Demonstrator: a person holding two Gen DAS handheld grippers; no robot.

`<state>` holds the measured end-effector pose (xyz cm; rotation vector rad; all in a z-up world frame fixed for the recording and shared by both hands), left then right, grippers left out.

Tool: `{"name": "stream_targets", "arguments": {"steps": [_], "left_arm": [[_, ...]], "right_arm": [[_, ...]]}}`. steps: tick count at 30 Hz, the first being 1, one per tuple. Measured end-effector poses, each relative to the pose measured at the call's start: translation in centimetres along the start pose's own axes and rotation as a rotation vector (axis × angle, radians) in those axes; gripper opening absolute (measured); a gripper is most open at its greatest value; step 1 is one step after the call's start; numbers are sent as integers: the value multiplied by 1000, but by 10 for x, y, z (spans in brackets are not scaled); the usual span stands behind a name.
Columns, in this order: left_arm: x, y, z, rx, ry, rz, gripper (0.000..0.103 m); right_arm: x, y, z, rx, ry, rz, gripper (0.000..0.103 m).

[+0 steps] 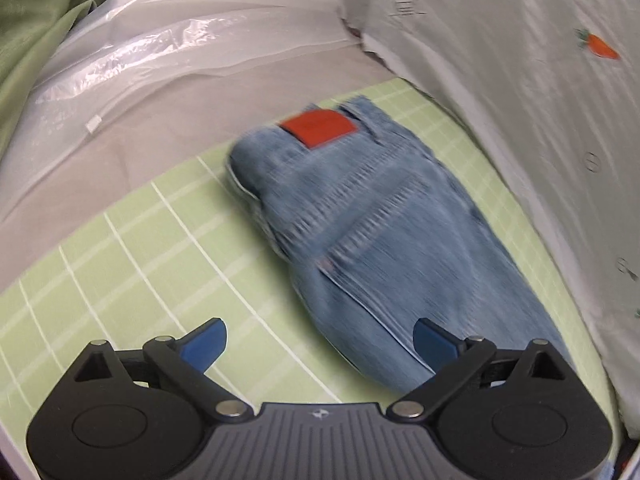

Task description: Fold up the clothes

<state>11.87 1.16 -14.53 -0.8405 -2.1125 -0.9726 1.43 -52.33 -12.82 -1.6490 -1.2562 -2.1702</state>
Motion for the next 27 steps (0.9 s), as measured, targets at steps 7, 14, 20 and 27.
{"name": "stream_targets", "arguments": {"steps": [7,14,20,27], "left_arm": [[-29,41,27,-10,2,-26,98],[-33,60,21,-13,-49,-62,71],[-31,72,8,-20,-107,-88,26],[-17,80,-29,-65,-167,-136,10]], "right_arm": [[2,-5,39,-8,-43,37,103],[1,-17,42,-84,-39,84,103],[8,-20,25,-104,-51,74,103],[17,-12,-18,-160,-37,40,103]]}}
Point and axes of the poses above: each gripper's, at about its wrist camera, not at the fingertips, and x roughly against the way its jaws point, z to its left, y to its top, the point moved 8 cm from there along -x, roughly the way its jaws point, and after that the axes turned 11 degrees about -y, right-handed, at the moved point
